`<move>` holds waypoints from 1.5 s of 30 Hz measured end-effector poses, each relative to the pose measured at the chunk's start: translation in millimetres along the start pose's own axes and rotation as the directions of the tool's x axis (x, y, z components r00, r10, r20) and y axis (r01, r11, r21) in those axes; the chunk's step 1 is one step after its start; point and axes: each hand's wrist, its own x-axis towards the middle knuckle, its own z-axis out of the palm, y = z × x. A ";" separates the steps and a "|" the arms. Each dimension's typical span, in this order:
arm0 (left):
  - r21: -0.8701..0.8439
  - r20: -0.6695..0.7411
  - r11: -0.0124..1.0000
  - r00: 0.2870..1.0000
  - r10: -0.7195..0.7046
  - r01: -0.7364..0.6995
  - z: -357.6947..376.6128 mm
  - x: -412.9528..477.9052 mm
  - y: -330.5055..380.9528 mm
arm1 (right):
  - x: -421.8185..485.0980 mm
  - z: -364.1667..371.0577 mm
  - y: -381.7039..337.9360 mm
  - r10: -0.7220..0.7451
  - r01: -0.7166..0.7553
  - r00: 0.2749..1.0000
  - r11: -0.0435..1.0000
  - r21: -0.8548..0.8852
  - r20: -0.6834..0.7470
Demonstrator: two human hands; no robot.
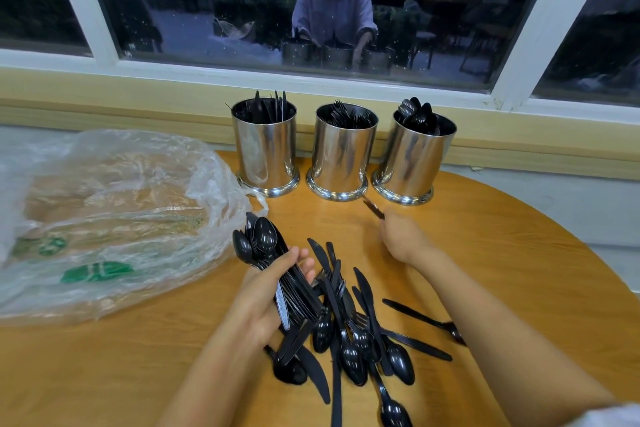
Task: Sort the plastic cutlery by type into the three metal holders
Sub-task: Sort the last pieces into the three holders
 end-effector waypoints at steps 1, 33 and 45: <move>0.011 0.024 1.000 1.000 0.006 -0.006 0.4 -1.8 3.0 | -3.5 -5.0 -9.4 -0.020 0.032 0.998 0.981 0.192 -0.063; 0.230 -0.004 0.932 0.958 0.288 -0.279 -24.4 2.5 65.6 | -21.3 -39.7 -165.7 -0.134 0.182 0.977 0.128 0.975 -0.165; 0.318 -0.019 0.898 0.944 0.328 -0.305 -32.0 15.9 80.1 | -21.1 -23.0 -201.0 -0.286 0.072 0.958 0.340 0.938 0.030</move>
